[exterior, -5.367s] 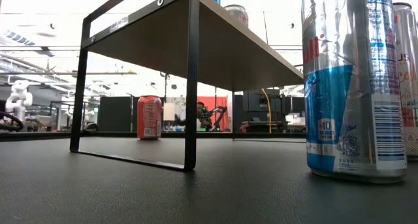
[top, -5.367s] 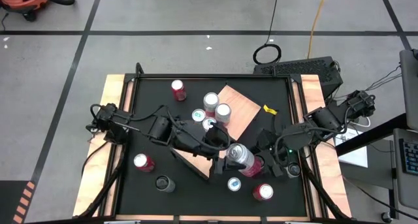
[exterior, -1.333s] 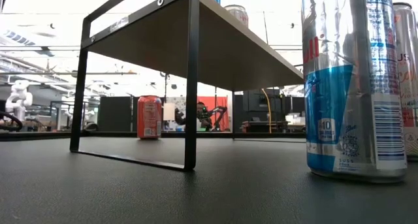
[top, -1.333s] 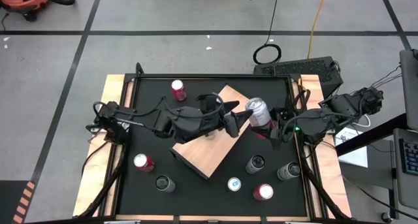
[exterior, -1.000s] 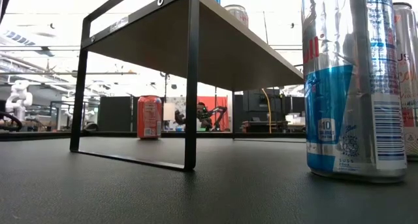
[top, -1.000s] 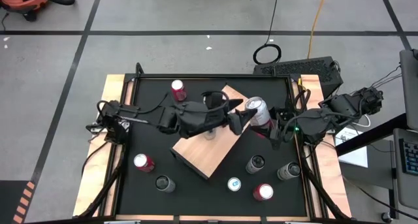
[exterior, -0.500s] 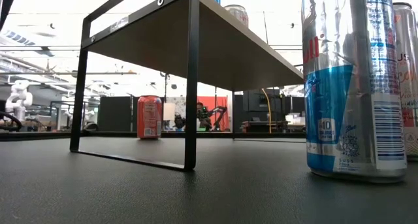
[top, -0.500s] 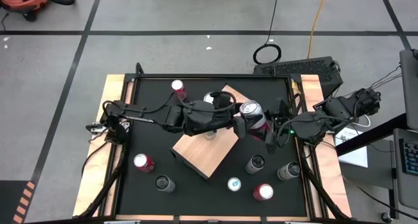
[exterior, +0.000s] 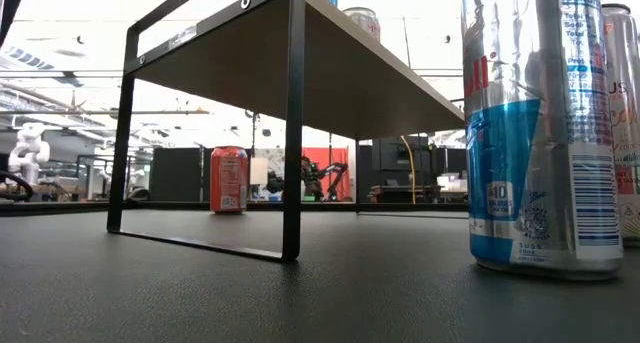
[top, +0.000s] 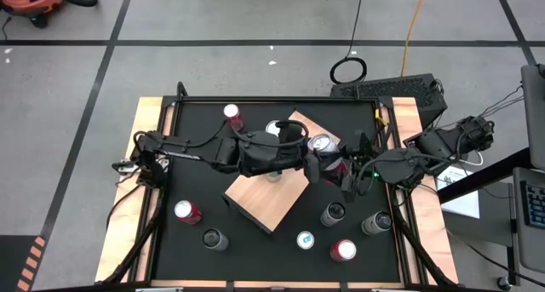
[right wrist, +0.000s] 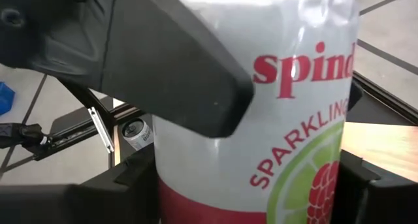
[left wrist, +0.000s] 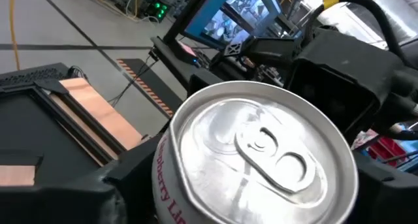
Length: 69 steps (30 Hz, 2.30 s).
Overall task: Place canned beverage on shelf
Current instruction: Put the pink-white soda can on the shelf aligned with the pink-white soda can
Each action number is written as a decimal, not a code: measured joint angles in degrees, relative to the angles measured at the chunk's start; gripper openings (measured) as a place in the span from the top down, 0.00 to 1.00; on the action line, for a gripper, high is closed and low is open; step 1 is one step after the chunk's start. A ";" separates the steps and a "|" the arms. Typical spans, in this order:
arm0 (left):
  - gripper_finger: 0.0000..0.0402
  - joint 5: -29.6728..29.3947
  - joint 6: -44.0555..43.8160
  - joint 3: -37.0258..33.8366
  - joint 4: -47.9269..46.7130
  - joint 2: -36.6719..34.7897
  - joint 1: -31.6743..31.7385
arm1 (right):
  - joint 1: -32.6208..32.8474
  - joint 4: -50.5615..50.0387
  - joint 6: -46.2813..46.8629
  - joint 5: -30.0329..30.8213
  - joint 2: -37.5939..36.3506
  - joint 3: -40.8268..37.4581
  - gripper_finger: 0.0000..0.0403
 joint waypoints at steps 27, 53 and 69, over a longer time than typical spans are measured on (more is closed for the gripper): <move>0.27 24.06 9.34 -0.09 15.56 0.02 2.84 | 0.00 3.83 2.28 -22.60 -7.28 0.00 0.07; 0.27 31.42 15.40 0.02 12.54 -0.09 4.09 | 0.02 8.43 -3.90 -14.91 -4.87 -0.02 0.07; 0.27 28.20 16.79 0.02 7.05 -0.09 4.17 | 0.02 5.84 -9.51 -10.45 -4.45 -0.07 0.18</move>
